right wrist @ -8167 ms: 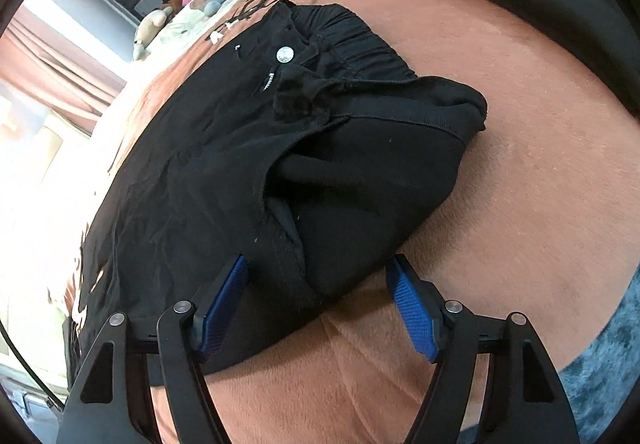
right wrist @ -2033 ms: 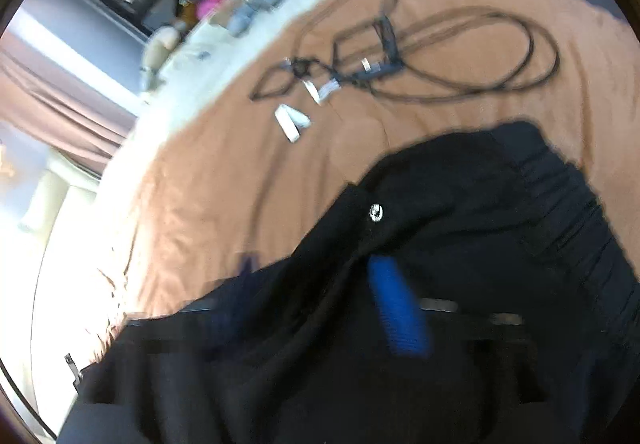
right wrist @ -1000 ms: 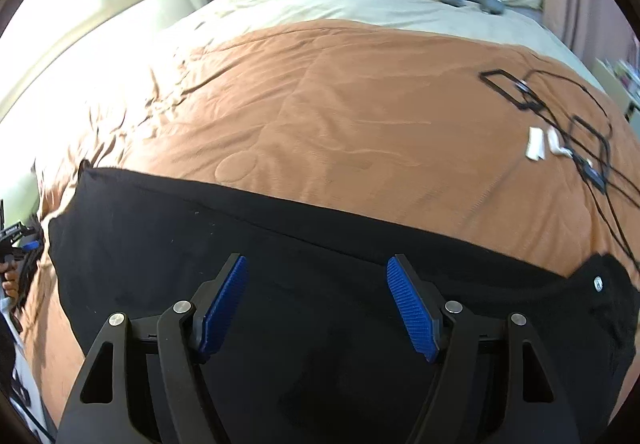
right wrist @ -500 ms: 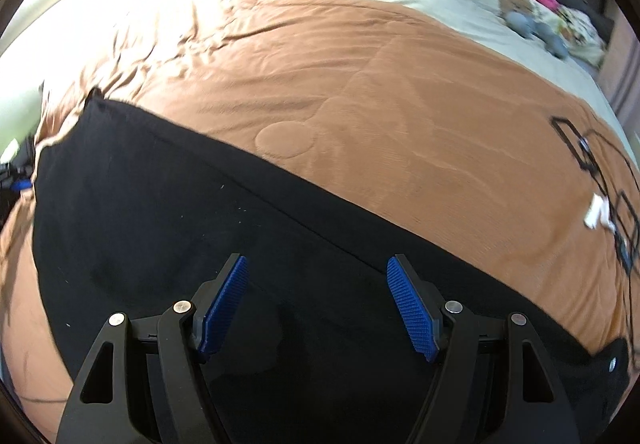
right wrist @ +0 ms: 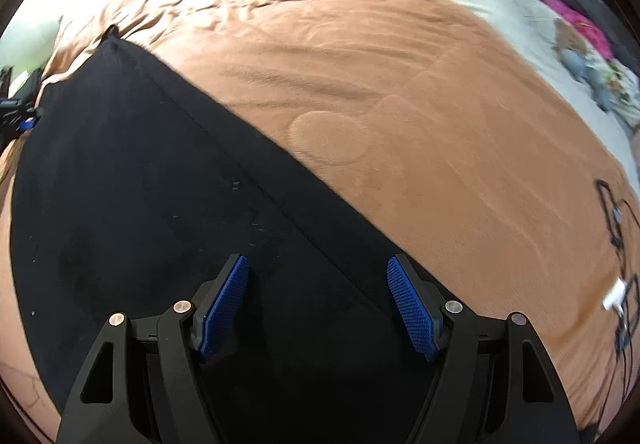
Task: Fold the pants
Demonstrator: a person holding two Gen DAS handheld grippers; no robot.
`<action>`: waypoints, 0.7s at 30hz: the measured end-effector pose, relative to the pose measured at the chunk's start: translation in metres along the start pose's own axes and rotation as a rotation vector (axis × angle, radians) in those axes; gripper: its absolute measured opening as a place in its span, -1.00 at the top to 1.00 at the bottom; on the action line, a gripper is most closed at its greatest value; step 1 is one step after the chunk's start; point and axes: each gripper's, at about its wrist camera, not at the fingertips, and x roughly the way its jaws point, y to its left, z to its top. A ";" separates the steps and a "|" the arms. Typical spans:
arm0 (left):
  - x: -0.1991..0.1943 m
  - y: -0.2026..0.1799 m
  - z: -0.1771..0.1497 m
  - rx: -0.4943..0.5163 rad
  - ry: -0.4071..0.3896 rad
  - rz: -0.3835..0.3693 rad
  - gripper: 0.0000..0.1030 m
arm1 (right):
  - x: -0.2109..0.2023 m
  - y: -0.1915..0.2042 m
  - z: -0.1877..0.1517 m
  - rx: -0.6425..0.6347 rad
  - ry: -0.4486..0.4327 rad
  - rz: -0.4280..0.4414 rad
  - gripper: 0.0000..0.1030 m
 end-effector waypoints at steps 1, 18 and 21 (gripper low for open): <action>-0.001 0.003 0.000 -0.013 0.001 -0.011 0.79 | 0.003 0.000 0.000 -0.014 0.015 0.009 -0.38; -0.029 0.006 -0.003 0.005 -0.053 -0.016 0.97 | 0.010 0.032 0.022 -0.095 -0.011 -0.185 1.00; -0.029 0.002 -0.004 0.020 -0.053 -0.009 0.97 | 0.008 0.034 0.034 -0.087 -0.034 -0.214 1.00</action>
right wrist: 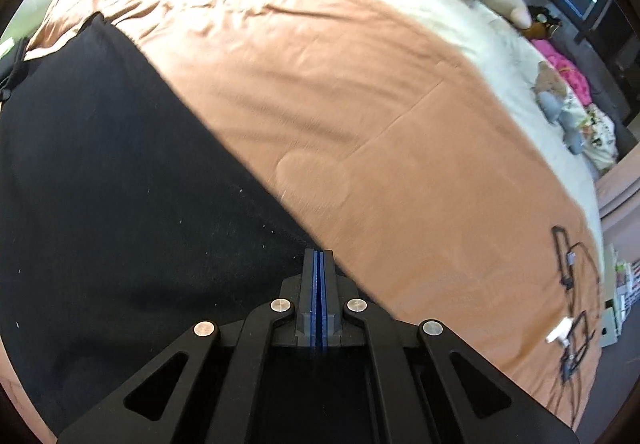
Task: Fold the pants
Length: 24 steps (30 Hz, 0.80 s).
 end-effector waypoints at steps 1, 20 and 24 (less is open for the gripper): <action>0.000 0.000 -0.001 -0.001 0.000 0.000 0.97 | 0.002 0.001 0.004 0.000 0.004 -0.008 1.00; -0.001 0.017 -0.003 -0.020 0.031 0.010 0.35 | 0.037 0.027 0.041 0.054 0.005 -0.007 0.19; -0.003 0.020 -0.006 -0.022 0.035 -0.011 0.35 | 0.028 0.050 0.058 0.029 -0.070 0.079 0.07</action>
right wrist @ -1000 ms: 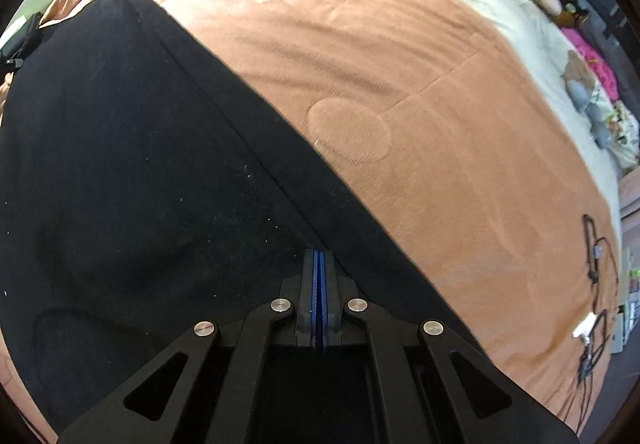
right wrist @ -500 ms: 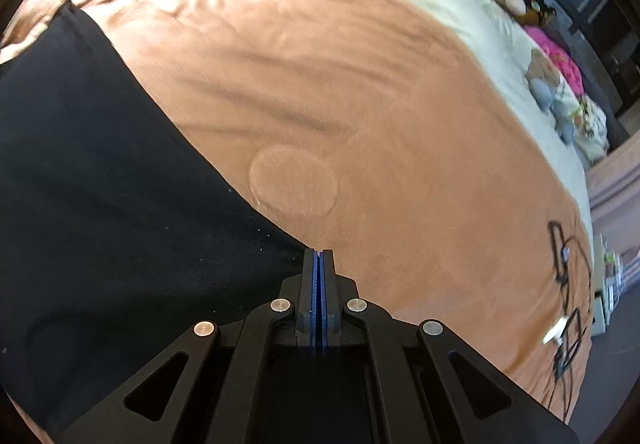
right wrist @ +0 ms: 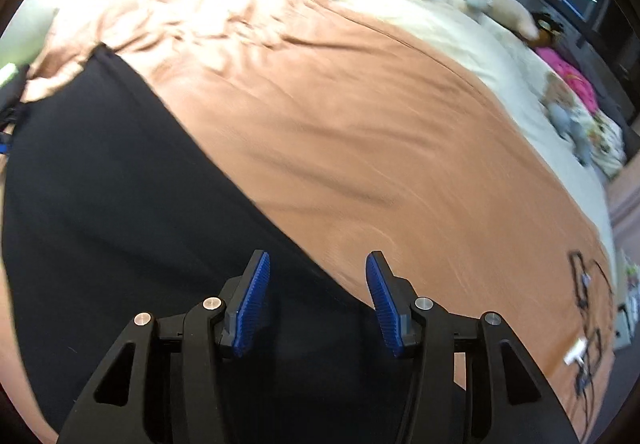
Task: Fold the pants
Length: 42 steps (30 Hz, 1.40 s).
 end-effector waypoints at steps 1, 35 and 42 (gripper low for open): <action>0.000 0.001 0.000 -0.004 0.002 -0.007 0.35 | 0.001 0.007 0.005 -0.008 -0.014 0.030 0.07; 0.012 0.002 0.015 -0.019 -0.010 0.007 0.35 | 0.118 0.144 0.121 -0.216 -0.016 0.270 0.25; 0.013 0.002 0.014 -0.013 -0.014 0.006 0.35 | 0.122 0.154 0.119 -0.238 -0.014 0.266 0.25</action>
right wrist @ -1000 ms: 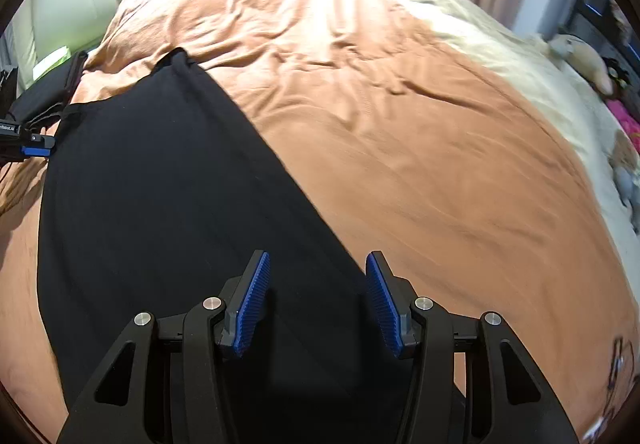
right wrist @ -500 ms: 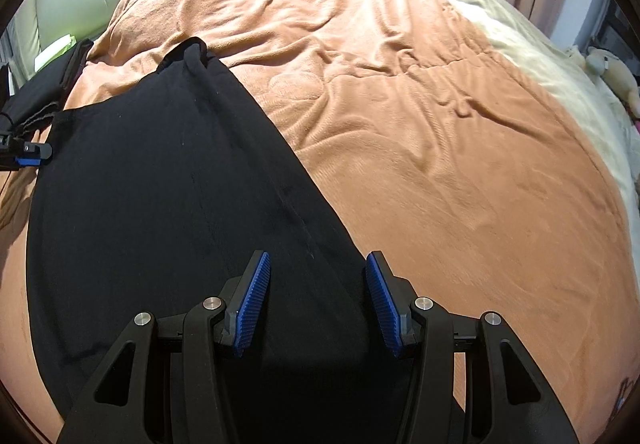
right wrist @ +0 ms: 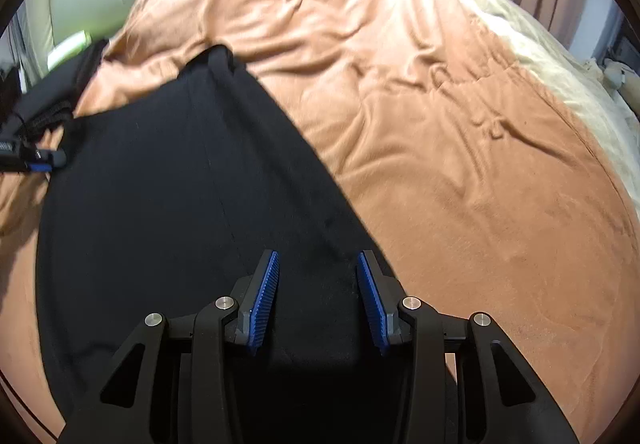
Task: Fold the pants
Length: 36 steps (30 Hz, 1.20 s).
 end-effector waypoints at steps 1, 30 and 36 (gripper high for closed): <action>0.000 0.000 0.000 0.003 -0.001 -0.001 0.35 | 0.004 0.001 -0.001 -0.007 0.018 -0.008 0.25; 0.001 0.001 0.002 0.007 -0.008 0.001 0.36 | 0.020 0.001 0.006 -0.023 0.103 -0.054 1.00; -0.001 0.001 0.003 0.001 -0.012 -0.006 0.45 | 0.003 0.008 0.015 -0.052 0.043 -0.153 1.00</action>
